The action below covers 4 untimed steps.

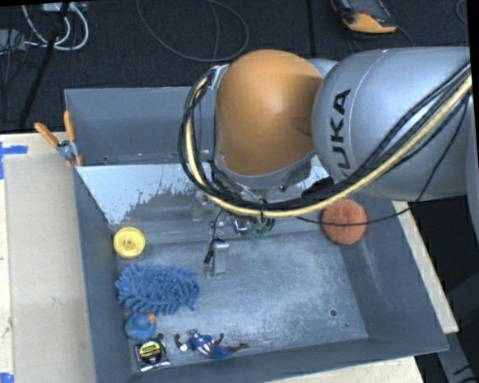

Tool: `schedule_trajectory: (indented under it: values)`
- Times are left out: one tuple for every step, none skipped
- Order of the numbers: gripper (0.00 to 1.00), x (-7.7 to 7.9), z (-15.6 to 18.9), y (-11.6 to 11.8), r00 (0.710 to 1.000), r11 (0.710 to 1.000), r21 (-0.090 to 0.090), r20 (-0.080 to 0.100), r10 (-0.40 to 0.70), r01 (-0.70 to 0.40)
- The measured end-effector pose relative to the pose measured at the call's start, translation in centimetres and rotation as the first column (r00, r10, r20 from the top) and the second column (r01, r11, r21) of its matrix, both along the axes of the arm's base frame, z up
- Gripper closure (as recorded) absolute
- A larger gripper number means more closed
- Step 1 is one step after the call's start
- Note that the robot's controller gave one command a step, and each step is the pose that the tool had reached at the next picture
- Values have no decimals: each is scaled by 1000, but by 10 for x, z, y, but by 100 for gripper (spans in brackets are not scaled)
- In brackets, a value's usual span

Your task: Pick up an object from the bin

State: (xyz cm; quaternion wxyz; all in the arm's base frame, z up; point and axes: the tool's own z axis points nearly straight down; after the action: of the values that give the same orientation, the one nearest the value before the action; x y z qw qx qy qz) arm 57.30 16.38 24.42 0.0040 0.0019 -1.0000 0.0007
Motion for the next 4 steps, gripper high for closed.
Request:
schedule_trajectory:
  values:
    - [0,1,5,-1,1000,1000,2,7,-4,4]
    - [0,-21,-53,14,1000,1000,2,11,7,-7]
    - [0,-22,-112,38,1000,1000,2,10,13,-13]
    - [100,-32,-136,35,1000,1000,1,7,-3,3]
